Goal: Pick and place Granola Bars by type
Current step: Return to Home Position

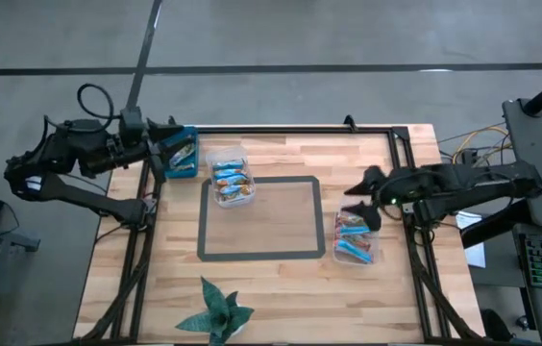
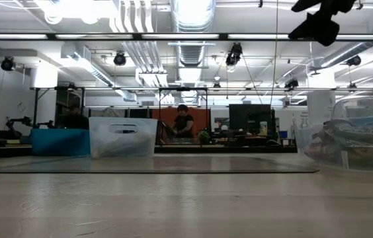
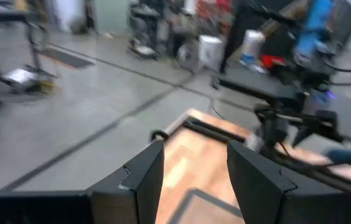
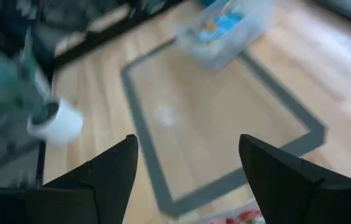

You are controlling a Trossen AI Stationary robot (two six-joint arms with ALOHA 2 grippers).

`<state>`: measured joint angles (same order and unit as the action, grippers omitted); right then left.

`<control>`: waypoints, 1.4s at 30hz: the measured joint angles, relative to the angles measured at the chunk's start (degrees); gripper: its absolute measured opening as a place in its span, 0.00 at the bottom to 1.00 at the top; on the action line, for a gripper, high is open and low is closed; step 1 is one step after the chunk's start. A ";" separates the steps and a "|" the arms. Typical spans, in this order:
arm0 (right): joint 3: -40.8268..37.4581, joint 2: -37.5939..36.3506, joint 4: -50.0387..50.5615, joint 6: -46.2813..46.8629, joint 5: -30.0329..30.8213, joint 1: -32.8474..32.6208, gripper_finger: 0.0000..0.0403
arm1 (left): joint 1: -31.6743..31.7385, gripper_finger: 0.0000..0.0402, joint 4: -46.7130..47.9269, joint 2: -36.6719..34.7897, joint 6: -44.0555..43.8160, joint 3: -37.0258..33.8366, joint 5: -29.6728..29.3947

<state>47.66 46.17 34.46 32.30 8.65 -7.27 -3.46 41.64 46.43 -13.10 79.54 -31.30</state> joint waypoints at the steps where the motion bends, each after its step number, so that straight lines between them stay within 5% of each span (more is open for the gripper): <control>1: -0.01 -1.13 -0.01 0.97 1.38 0.04 0.66 | 0.01 0.40 -1.48 -1.10 -0.02 -1.76 -1.43; 9: -0.19 -6.12 -0.48 -6.00 2.54 0.01 0.63 | 0.00 0.39 -10.22 -10.41 -1.67 -17.55 -4.04; 15: -3.70 -7.53 -2.09 -9.20 3.93 -2.06 0.64 | -0.02 0.39 -14.02 -17.40 -7.68 -27.59 5.63; 23: -14.30 -11.34 -16.85 -7.66 3.95 -6.98 0.66 | -0.17 0.39 -18.32 -25.77 -12.12 -37.19 13.85; 42: -29.77 -21.45 -29.98 -4.68 10.67 -12.02 0.63 | -0.42 0.39 -30.15 -37.49 -13.67 -54.60 13.70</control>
<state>17.89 24.72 4.48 27.62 19.33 -19.29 -3.88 11.49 8.95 -26.77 24.94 -17.60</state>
